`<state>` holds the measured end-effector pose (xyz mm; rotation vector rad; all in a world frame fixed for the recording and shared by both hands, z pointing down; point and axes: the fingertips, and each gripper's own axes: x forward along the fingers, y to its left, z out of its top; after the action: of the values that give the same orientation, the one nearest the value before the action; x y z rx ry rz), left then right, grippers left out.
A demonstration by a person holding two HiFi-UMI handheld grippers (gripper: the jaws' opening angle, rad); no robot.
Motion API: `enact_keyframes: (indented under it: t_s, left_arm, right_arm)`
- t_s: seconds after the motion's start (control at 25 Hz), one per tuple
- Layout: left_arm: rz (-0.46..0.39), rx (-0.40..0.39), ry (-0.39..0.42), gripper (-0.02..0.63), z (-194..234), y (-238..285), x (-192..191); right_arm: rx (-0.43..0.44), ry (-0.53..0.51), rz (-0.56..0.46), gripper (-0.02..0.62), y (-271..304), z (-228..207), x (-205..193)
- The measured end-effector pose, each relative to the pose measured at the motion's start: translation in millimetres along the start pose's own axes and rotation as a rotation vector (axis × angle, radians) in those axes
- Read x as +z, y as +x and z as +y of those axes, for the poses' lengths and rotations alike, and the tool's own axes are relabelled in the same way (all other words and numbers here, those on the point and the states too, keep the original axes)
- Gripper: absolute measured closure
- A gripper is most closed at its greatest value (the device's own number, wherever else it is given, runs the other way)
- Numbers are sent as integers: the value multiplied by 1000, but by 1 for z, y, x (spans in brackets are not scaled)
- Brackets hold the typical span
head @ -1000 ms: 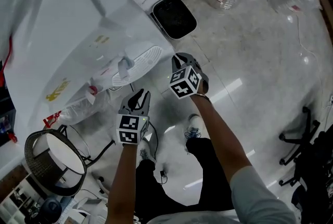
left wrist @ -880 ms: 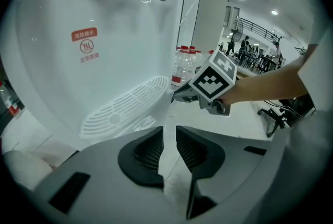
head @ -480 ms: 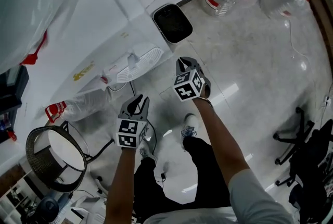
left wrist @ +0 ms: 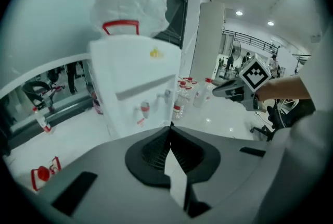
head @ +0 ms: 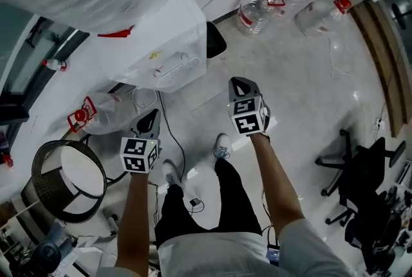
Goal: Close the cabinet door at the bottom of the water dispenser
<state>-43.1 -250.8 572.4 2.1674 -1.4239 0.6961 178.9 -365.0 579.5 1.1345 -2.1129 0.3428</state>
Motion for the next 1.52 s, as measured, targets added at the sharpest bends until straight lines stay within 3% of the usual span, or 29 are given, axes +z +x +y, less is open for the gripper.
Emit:
enact_keyframes:
  t_s: [0.24,0.48,0.64,0.8,1.04,1.28,1.52]
  left_arm:
    - [-161,47,51,588,35,-111,80]
    - [-403,125,164,588,68,-237,186]
    - [-465,139,266,588,70,-300,232]
    - [-541,153,306,587,65,-349,269]
    - [-633,166,378,586,55,-405,309]
    - [-729,182,452,586,42,-442,334]
    - [-726,170,476,586,37,-450,341]
  right_arm:
    - [-70,8,-154,566,-122,20,97]
    - [-95,-41,-359,566,-241,50,207]
    - [-87,-126,-494,566,-302,77,272]
    - [-78,-193,-585,566,-346,100,318]
    - [-73,-251,-671,566,-390,124,359]
    - [-82,-295,-714,566,-420,136,375]
    - [-84,-317,-710,566,-424,145,370]
